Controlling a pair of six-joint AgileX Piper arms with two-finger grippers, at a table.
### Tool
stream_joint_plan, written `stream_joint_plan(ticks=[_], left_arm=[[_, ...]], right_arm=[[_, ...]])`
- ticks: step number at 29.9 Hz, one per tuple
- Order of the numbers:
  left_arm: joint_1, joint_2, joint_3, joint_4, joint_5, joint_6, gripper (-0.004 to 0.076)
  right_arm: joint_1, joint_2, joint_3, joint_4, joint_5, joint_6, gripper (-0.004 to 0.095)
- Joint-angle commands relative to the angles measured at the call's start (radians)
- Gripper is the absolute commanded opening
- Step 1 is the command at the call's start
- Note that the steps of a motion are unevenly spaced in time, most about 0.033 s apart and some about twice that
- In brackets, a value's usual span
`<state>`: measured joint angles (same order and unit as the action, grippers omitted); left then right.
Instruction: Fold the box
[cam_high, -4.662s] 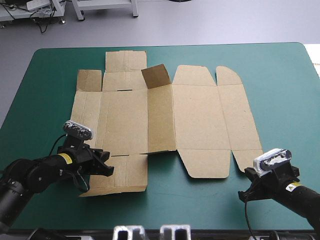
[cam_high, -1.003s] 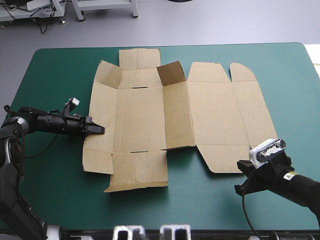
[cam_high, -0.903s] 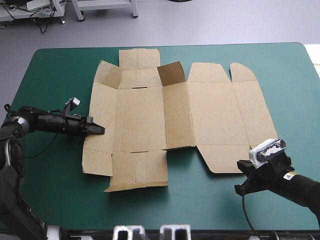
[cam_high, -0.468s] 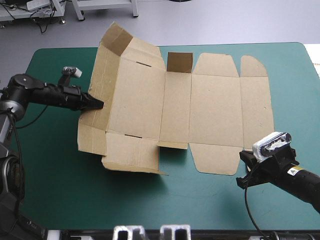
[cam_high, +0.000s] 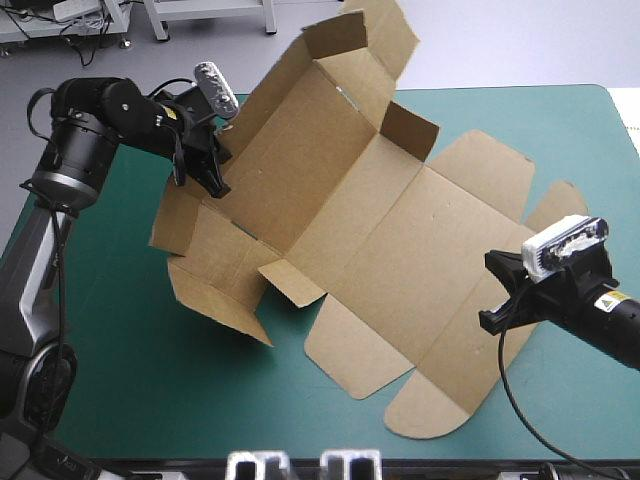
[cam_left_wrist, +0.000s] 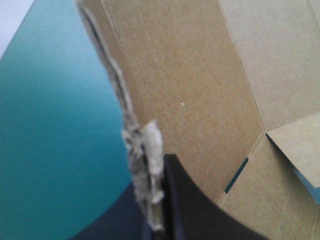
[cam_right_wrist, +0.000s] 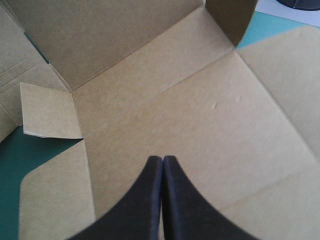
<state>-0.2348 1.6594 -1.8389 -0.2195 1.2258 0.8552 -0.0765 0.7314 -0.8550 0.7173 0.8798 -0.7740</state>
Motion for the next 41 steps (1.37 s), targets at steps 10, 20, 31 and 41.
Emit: stream_joint_plan(ticks=[10,20,31,41], left_arm=[[-0.287,-0.05,-0.049,0.278,-0.308,0.045,-0.001],[-0.359,-0.066,0.078,0.403,-0.427,0.114,-0.001],[-0.441,-0.249,0.443,0.731,-0.767,0.107,-0.001],[-0.441,-0.294,0.587,0.974,-0.9,-0.127,-0.001]], right_arm=[[0.002,0.24,-0.417,-0.026,0.028,0.029,-0.0024],[0.002,0.436,-0.739,-0.136,0.128,0.129,-0.0025],[0.0,0.563,-0.862,-0.133,0.174,0.161,-0.0025],[0.0,0.653,-0.88,-0.129,0.177,0.193,-0.0024]])
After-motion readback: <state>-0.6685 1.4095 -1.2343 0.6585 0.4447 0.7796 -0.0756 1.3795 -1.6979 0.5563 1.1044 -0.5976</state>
